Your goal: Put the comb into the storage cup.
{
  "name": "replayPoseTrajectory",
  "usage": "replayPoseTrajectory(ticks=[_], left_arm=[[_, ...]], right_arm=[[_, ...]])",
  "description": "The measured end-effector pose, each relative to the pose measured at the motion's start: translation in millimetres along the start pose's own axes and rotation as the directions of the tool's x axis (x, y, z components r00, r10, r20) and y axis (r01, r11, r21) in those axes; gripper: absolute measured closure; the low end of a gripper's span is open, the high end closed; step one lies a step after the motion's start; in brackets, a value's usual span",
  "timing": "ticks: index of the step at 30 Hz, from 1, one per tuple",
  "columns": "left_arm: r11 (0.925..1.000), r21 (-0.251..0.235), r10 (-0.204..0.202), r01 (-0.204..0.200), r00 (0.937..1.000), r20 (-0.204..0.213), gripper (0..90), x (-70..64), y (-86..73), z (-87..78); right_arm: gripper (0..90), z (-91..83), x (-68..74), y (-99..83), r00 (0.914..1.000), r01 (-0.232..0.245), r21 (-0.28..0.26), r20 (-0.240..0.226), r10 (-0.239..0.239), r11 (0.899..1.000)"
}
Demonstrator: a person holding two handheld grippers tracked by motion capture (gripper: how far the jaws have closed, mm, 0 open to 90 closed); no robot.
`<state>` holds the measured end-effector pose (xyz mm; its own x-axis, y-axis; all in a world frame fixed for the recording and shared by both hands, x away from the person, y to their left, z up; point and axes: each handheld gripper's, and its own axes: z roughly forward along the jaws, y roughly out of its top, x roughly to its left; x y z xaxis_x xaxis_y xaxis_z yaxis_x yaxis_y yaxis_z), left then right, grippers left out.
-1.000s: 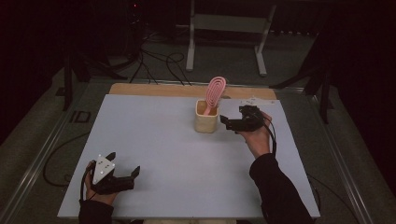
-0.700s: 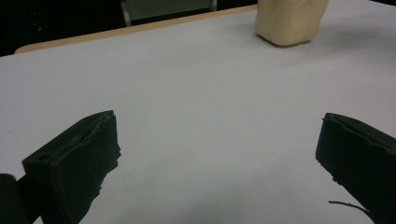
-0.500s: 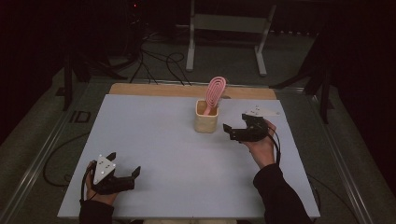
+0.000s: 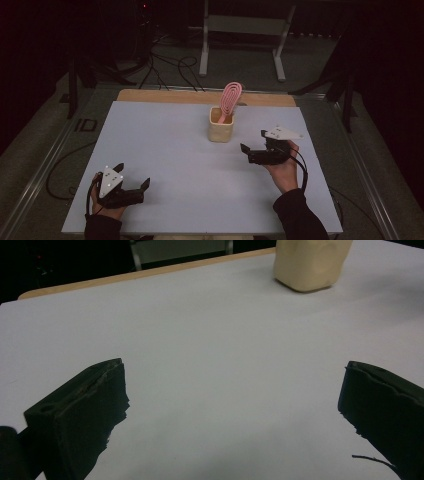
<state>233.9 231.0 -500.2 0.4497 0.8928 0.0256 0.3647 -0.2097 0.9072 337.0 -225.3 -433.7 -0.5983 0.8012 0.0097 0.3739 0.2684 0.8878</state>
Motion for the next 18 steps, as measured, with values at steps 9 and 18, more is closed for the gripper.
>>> replayPoseTrajectory(ticks=[9,18], left_arm=[[1.0,0.005,0.003,-0.003,1.0,0.001,0.3,-0.9,-0.4,1.0],[1.0,0.005,0.003,-0.003,1.0,-0.001,0.3,-0.2,-0.4,1.0]], right_arm=[[8.2,-17.2,2.5,-18.2,0.9997,0.0,-0.022,0.026,0.001,1.0],[8.2,-33.4,7.7,-34.9,0.9993,-0.019,-0.076,0.03,0.021,0.997]])
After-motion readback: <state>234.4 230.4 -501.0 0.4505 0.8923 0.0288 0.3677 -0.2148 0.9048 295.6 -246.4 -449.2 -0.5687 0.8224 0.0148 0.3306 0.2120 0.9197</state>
